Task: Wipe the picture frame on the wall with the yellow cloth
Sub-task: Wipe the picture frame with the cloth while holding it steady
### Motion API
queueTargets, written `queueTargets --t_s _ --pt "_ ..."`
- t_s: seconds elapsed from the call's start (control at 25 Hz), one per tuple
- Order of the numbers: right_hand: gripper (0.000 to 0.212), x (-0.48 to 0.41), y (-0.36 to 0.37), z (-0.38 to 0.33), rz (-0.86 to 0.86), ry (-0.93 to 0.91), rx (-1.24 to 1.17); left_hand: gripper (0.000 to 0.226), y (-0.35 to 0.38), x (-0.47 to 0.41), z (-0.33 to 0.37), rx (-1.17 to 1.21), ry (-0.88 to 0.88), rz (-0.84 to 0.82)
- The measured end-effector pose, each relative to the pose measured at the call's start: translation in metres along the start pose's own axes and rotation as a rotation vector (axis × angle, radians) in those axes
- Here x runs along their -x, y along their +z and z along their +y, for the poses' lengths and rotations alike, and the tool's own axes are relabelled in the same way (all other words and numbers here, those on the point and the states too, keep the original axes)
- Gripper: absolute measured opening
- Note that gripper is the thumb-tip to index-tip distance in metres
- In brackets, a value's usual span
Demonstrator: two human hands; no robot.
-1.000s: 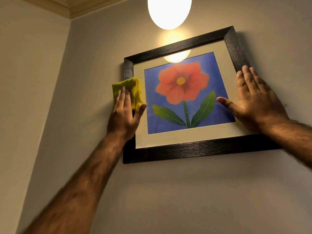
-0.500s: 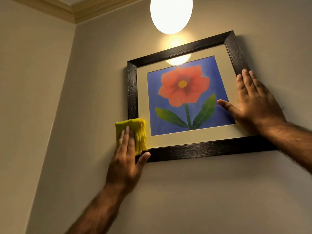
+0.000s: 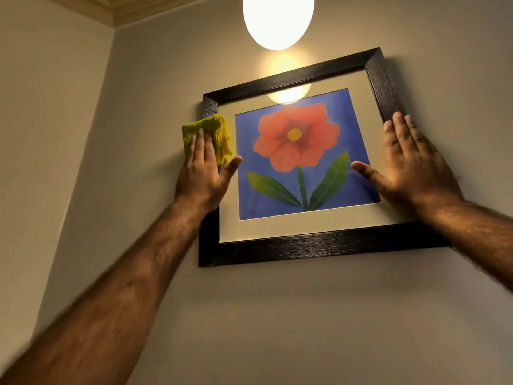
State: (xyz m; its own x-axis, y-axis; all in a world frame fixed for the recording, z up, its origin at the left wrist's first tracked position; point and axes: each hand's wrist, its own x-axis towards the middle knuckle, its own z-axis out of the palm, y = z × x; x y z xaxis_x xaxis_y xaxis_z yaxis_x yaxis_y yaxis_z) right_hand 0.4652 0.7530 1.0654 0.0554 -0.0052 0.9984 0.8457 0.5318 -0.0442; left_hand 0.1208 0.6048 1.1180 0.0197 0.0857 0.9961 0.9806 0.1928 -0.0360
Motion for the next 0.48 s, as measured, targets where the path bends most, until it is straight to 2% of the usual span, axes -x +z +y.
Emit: queueTargets --t_s 0.2,0.32,0.48 --pt "0.108 0.000 -0.001 -0.001 -0.008 -0.002 -0.005 0.106 0.004 0.106 -0.002 -0.003 0.044 -0.047" --pt "0.109 0.002 0.000 -0.002 -0.019 0.010 -0.014 0.100 0.006 0.168 -0.007 -0.009 0.045 -0.108" --pt "0.108 0.002 -0.001 -0.001 -0.022 0.005 -0.019 0.094 0.005 0.194 -0.010 -0.007 0.043 -0.161"
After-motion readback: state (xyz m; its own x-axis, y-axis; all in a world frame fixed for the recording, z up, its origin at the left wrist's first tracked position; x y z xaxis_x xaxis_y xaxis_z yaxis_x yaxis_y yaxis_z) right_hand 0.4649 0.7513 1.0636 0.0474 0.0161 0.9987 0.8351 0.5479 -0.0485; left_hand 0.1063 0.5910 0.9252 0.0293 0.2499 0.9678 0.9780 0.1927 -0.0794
